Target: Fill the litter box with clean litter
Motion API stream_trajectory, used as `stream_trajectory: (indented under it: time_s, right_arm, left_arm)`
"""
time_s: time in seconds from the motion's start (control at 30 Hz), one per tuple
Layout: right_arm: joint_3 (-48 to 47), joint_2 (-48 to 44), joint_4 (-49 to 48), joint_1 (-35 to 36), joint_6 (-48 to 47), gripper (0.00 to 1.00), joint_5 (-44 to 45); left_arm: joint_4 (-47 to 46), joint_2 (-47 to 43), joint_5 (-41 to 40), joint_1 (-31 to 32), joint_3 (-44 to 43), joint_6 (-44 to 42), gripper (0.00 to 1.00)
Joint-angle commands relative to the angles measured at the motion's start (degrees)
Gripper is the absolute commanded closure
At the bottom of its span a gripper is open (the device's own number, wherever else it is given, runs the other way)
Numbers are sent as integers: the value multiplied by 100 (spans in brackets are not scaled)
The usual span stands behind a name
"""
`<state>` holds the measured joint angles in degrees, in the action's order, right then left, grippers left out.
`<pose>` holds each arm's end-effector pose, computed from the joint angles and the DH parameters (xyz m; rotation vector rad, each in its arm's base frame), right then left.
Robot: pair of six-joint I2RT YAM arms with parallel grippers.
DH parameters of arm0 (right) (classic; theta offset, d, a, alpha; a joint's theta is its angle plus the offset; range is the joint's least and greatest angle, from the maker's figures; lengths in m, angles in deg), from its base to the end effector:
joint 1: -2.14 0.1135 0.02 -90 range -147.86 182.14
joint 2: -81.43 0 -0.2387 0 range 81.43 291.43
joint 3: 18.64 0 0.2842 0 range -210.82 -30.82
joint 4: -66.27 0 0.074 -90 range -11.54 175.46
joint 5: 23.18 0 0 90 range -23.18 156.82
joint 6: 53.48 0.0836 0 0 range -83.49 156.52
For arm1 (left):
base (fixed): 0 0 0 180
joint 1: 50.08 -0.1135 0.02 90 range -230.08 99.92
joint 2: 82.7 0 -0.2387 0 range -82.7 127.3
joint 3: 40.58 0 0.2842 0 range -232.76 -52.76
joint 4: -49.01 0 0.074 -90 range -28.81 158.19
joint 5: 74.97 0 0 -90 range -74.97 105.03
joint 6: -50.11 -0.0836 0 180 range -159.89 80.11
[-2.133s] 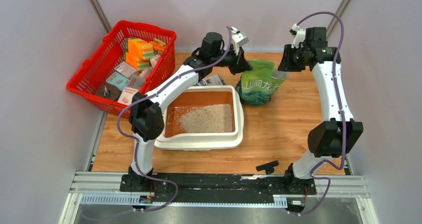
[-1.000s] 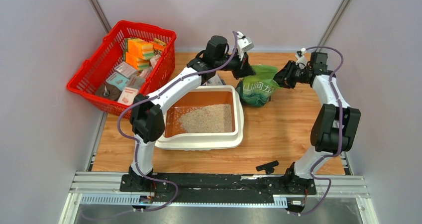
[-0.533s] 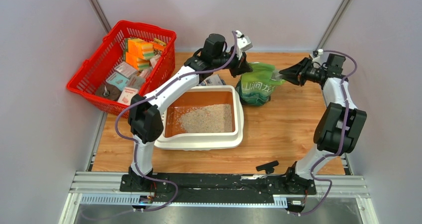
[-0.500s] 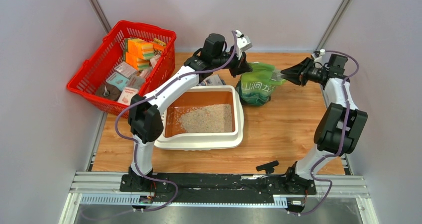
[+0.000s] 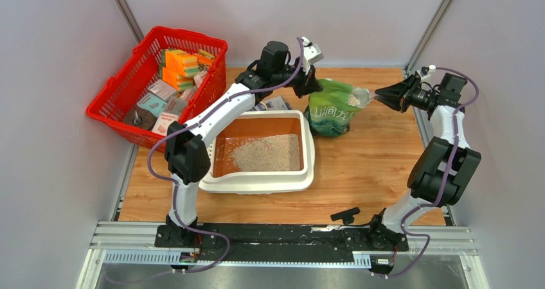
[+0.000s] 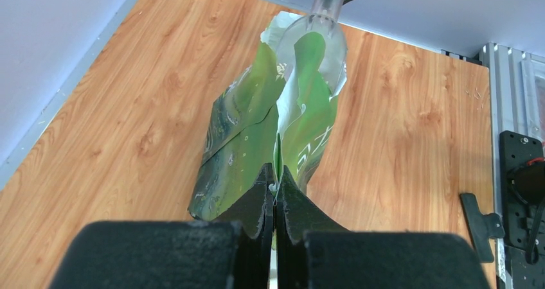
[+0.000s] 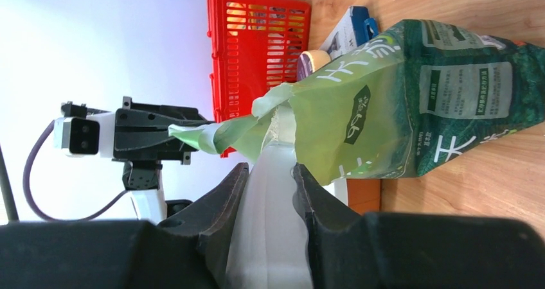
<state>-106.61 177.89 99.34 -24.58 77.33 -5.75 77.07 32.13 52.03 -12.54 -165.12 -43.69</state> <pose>0.3950 -0.1095 0.2430 0.5594 2.0188 1.5591 0.3927 -0.3653 0.3338 1.0975 1.6120 -1.0041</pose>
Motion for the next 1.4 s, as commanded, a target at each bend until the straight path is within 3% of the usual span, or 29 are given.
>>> stream_trajectory:
  time_s: [0.0,0.33,1.37]
  right_arm:
    - [-234,-260,-190,-70,208,100,-862]
    - [-173,-400,100,-527,-92,100,-626]
    - [-261,-585,82,-923,207,100,-872]
  left_arm:
    - [-103,-391,-8,-150,-384,-43,100]
    - [-41,-294,-43,-221,-524,-87,100]
    - [-76,66,-263,-238,-893,89,100]
